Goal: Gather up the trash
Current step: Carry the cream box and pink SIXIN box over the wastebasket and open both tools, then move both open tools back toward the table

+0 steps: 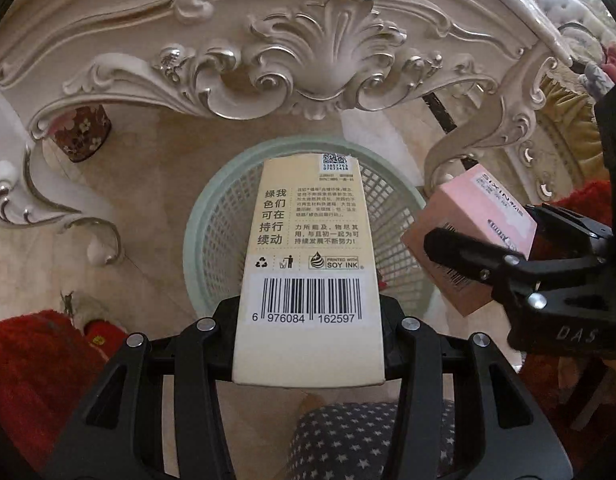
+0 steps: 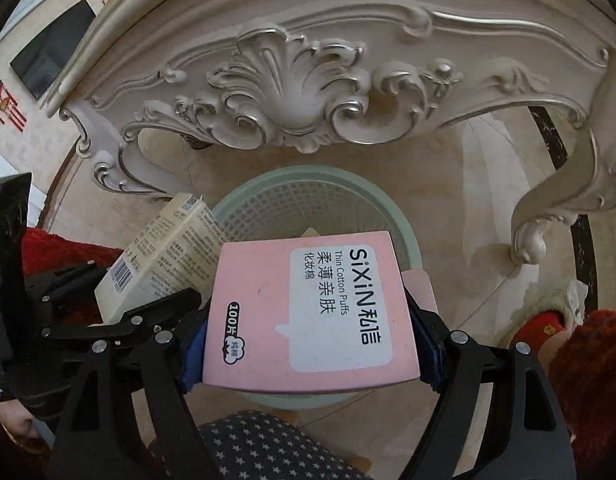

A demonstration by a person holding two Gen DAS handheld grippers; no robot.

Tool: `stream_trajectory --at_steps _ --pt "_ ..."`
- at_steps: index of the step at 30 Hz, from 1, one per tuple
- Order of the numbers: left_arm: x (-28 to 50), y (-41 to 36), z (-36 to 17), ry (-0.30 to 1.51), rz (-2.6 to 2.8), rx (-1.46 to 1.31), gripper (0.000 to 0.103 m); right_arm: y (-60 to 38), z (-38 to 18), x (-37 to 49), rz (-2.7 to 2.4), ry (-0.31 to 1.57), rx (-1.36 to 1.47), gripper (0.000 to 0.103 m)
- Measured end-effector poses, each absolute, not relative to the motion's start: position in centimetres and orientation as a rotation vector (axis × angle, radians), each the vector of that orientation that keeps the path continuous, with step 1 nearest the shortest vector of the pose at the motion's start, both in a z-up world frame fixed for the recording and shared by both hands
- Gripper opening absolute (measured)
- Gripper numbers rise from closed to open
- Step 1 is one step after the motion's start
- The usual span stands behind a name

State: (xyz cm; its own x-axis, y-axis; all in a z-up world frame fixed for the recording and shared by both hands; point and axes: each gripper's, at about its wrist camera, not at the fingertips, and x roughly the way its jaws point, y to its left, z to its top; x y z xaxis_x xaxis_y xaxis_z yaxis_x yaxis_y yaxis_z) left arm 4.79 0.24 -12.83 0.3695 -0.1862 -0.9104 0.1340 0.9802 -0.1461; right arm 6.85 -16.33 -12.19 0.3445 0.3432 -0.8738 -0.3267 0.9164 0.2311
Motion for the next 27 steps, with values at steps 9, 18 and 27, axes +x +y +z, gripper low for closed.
stream_trajectory --at_steps 9,18,27 --pt "5.8 0.1 -14.0 1.199 -0.146 -0.044 0.081 -16.5 -13.6 7.0 0.43 1.13 0.02 0.078" --pt "5.9 0.6 -14.3 1.192 -0.112 -0.036 0.088 -17.1 -13.5 7.0 0.395 1.128 0.022 0.081" --pt "4.9 0.0 -12.2 1.138 -0.127 -0.004 0.088 -17.5 -10.6 5.5 0.45 1.074 0.038 0.081"
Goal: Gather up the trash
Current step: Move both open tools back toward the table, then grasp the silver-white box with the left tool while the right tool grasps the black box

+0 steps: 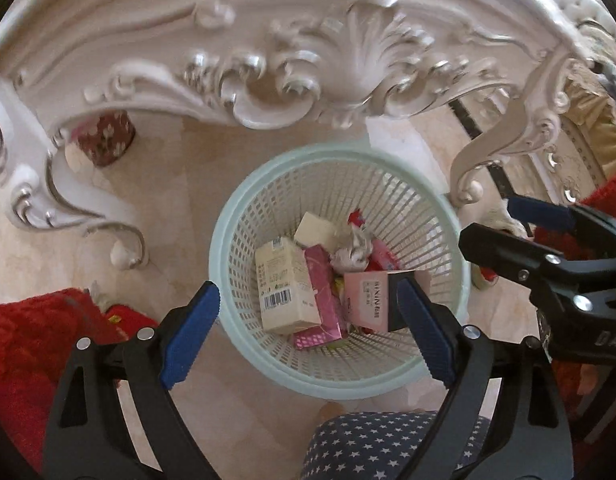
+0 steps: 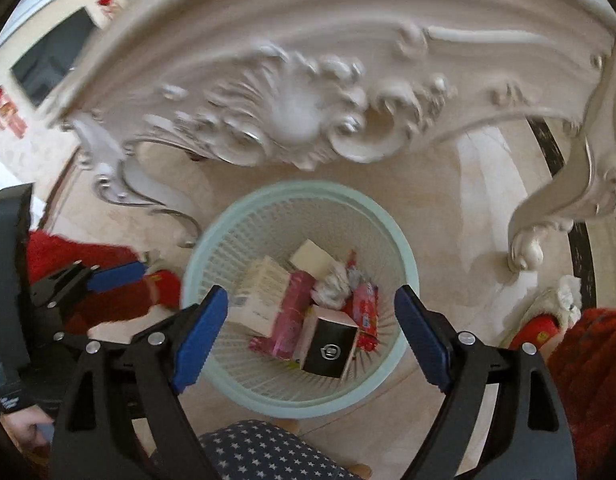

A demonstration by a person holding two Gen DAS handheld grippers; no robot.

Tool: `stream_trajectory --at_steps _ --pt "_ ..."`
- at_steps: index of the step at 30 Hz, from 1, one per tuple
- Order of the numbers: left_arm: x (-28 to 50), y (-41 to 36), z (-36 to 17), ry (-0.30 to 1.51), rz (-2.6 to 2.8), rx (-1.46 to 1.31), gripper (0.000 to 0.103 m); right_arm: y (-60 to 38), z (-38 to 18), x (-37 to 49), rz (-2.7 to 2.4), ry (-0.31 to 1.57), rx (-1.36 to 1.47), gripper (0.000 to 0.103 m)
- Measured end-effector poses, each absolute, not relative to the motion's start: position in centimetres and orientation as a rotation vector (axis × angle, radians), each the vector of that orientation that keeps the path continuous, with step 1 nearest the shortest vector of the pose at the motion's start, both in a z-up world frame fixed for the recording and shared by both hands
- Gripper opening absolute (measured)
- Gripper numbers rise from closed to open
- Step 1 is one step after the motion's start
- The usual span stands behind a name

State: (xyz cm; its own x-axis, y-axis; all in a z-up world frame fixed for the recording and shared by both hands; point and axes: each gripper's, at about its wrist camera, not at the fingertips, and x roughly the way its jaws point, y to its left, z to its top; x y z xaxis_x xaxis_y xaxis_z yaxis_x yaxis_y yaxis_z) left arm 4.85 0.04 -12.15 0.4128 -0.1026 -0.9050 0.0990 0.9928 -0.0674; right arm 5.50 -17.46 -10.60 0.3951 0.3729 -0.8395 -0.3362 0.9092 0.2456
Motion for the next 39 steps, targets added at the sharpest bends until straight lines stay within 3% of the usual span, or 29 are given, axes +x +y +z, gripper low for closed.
stream_trajectory --at_steps 9,17,28,33,39 --pt "6.7 1.5 0.2 0.991 -0.207 -0.039 0.088 -20.7 1.9 7.1 0.558 0.788 0.045 0.081" --pt "22.9 3.7 8.1 0.867 -0.105 0.015 0.088 -21.9 9.9 20.7 0.437 0.586 -0.203 0.087" --pt "46.7 4.8 6.8 0.867 0.009 -0.09 0.088 -18.5 6.9 44.1 0.394 0.703 -0.345 0.087" --pt "52.9 5.6 5.1 0.901 0.059 -0.073 0.088 -16.3 4.6 49.5 0.411 0.744 -0.464 0.087" --pt "56.0 6.1 4.2 0.928 0.08 -0.055 0.088 -15.5 4.2 53.7 0.43 0.763 -0.415 0.087"
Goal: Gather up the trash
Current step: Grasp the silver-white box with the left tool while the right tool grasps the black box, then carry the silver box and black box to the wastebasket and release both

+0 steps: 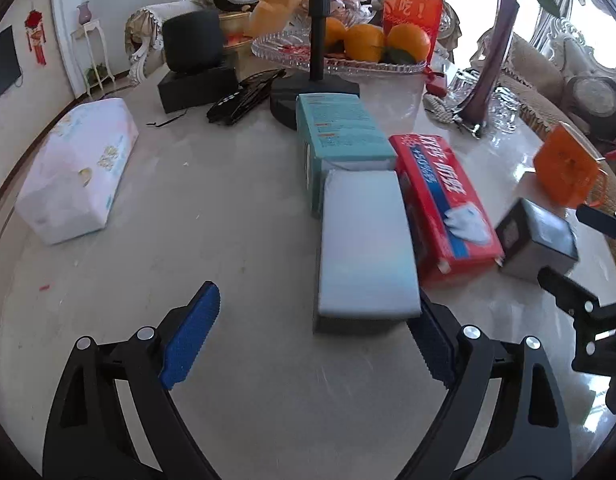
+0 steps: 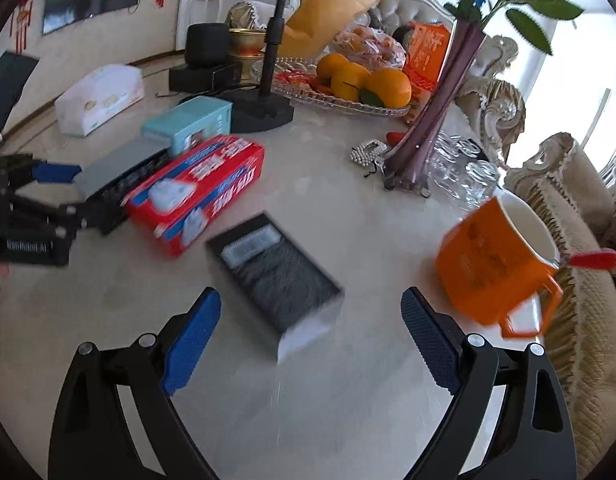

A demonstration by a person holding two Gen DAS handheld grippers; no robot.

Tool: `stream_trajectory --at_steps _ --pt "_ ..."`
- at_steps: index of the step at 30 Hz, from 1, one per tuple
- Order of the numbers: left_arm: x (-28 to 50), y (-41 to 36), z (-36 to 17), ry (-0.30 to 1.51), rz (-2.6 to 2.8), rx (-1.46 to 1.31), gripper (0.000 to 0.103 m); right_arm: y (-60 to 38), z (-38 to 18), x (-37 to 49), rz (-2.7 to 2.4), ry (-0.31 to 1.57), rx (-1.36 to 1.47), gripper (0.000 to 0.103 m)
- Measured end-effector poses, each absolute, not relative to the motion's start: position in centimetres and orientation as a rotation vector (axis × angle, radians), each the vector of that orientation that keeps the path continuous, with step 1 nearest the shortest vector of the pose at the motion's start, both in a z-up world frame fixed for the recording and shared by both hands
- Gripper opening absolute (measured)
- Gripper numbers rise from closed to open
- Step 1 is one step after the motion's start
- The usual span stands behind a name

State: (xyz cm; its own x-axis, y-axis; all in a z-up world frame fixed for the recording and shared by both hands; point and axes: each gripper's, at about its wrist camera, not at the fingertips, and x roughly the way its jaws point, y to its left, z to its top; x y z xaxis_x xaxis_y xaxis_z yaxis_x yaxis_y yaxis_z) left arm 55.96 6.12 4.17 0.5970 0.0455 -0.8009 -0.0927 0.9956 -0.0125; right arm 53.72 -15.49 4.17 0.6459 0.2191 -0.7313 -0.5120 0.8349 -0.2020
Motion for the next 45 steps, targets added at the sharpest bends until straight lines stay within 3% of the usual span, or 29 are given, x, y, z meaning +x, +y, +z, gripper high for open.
stream_trajectory --at_steps 8,9,10,11,12,13,24,36,41,45 --pt "58.3 6.2 3.5 0.955 0.075 -0.015 0.088 -13.9 2.9 56.8 0.475 0.844 -0.347 0.085" --pt "58.4 6.3 3.5 0.951 0.068 -0.024 0.087 -13.8 2.7 56.9 0.482 0.864 -0.334 0.07" --pt "58.4 6.4 3.6 0.948 0.066 -0.026 0.078 -13.8 2.7 56.8 0.504 0.873 -0.316 0.054" --pt "58.3 6.5 3.7 0.938 0.068 -0.019 0.069 -13.9 2.8 56.7 0.506 0.883 -0.295 0.05" --pt "58.2 6.5 3.8 0.929 0.073 -0.006 0.045 -14.0 2.9 56.4 0.493 0.893 -0.276 0.046" --pt "58.1 6.6 3.9 0.922 0.079 0.003 0.04 -14.1 2.9 56.2 0.487 0.9 -0.258 0.042" --pt "50.9 7.2 6.1 0.881 0.014 0.013 0.04 -17.2 4.7 48.6 0.473 0.906 -0.042 0.04" --pt "23.4 5.7 9.4 0.79 -0.212 -0.028 0.04 -20.3 7.3 22.0 0.599 0.782 0.141 0.04" --pt "11.9 4.3 7.4 0.808 -0.243 -0.025 0.04 -19.4 5.3 12.1 0.636 0.804 0.143 0.04" --pt "7.0 3.1 1.3 0.917 -0.216 -0.026 0.04 -18.0 0.1 8.7 0.619 0.916 0.161 0.04"
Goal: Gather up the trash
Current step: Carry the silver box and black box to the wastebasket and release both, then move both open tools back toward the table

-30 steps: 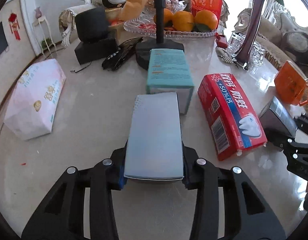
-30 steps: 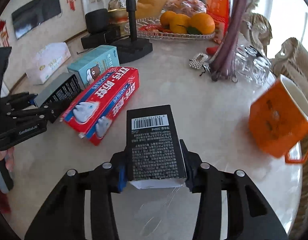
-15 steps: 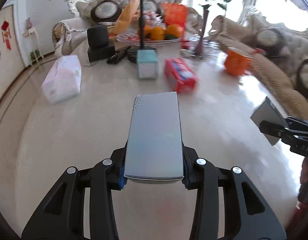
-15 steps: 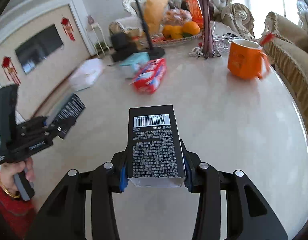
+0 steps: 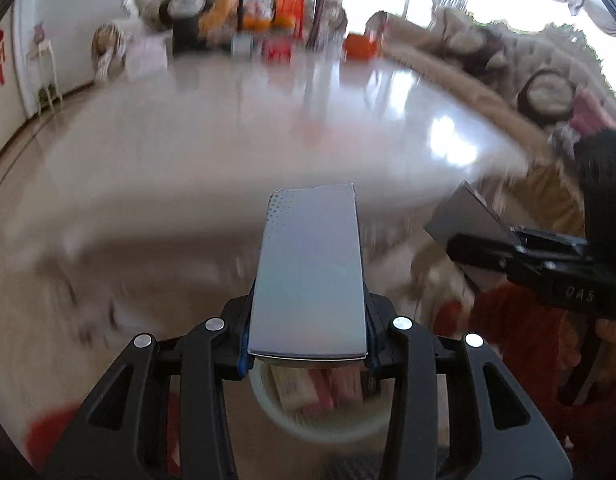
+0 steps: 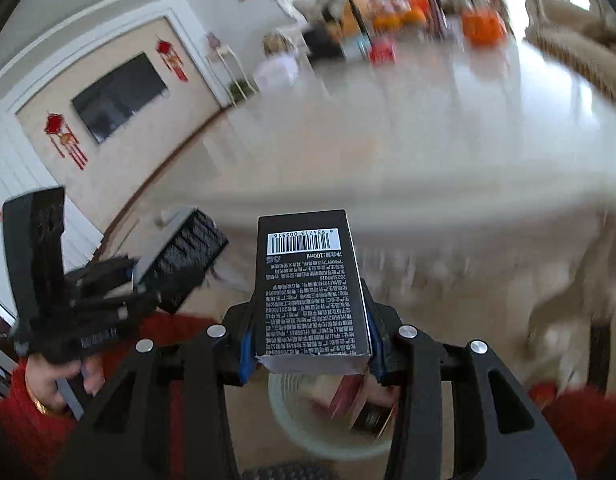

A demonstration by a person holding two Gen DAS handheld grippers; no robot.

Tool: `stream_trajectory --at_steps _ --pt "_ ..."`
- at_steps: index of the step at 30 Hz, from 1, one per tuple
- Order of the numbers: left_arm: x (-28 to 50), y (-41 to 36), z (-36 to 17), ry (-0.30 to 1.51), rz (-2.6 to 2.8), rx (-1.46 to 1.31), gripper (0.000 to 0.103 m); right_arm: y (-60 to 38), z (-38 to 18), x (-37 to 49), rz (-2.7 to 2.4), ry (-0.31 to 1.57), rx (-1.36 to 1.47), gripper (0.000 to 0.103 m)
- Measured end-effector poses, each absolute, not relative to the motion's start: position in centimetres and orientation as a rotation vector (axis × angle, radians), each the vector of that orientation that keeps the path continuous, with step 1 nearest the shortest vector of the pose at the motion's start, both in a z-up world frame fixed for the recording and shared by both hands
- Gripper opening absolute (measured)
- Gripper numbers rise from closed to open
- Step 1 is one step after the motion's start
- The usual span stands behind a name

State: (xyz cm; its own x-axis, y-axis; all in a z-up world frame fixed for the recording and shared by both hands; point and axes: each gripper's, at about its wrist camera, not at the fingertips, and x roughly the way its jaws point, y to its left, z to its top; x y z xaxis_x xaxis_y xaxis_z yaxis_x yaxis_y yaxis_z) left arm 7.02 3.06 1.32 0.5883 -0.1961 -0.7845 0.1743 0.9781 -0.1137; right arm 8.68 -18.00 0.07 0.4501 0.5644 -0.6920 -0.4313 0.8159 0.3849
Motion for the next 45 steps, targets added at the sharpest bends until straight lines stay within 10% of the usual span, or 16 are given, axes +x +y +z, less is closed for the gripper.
stream_trajectory --at_steps 13,17,20,45 --pt "6.2 0.1 -14.1 1.217 -0.163 -0.027 0.041 -14.6 -12.7 7.3 0.479 1.168 -0.02 0.04" --pt "6.5 -0.1 -14.2 1.226 -0.134 -0.01 0.055 -14.1 -13.0 7.2 0.485 1.155 -0.044 0.044" --pt "6.3 -0.1 -14.3 1.222 -0.106 0.023 0.076 -14.7 -13.0 6.6 0.452 1.126 -0.064 0.079" --pt "6.0 3.3 -5.8 1.139 -0.176 -0.052 0.076 -19.3 -2.1 6.6 0.429 0.891 0.029 0.081"
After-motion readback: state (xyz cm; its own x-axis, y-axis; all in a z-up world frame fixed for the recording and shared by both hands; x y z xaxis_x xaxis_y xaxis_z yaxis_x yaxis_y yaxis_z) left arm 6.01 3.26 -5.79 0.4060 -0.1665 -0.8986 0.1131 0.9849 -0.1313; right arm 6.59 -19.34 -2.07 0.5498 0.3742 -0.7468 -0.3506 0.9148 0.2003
